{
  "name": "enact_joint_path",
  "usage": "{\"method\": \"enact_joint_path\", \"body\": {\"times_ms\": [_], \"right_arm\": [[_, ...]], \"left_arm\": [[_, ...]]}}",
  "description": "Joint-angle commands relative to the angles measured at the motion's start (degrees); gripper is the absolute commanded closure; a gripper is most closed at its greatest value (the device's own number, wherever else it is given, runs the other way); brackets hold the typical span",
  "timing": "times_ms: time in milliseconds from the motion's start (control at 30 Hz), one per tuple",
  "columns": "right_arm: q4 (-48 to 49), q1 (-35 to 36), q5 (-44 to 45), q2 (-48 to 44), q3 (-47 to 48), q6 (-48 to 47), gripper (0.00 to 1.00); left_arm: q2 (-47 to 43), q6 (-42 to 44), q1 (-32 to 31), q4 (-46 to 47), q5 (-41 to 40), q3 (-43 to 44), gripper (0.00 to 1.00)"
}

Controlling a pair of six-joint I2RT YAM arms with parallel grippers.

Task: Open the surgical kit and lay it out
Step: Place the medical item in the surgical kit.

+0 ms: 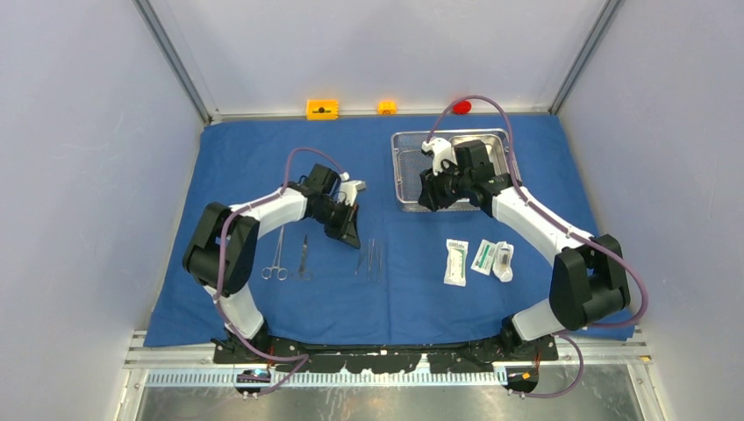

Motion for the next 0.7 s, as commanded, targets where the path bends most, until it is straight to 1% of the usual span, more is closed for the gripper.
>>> {"method": "enact_joint_path", "body": {"times_ms": [0,33,200,333,500,667], "right_arm": [[1.04,-0.2,0.39,-0.04,0.53,-1.05,0.56],[1.05,-0.19,0.4,0.06,0.62,-1.05,0.57],[0.93,-0.23,0.67,0.32,0.67,-1.22,0.57],[0.86,-0.19,0.67,0.32,0.69,-1.31,0.57],[0.9,-0.21,0.67,0.32,0.64,-1.48,0.57],[0.85,-0.2,0.67,0.32,0.51,-1.6,0.57]], "left_arm": [[-1.39,-1.19,0.08,0.46,-2.8,0.41,1.0],[-1.08,-1.45,0.07,0.45,-3.16,0.68,0.99],[0.68,-2.36,-0.51,0.44,-3.61,2.13,0.86],[1.42,-2.48,-1.69,0.19,-4.79,3.02,0.78],[2.95,-2.51,-2.62,-1.03,-7.5,4.57,0.74],[4.47,-1.9,-3.64,-2.08,-9.61,5.69,0.73]]}}
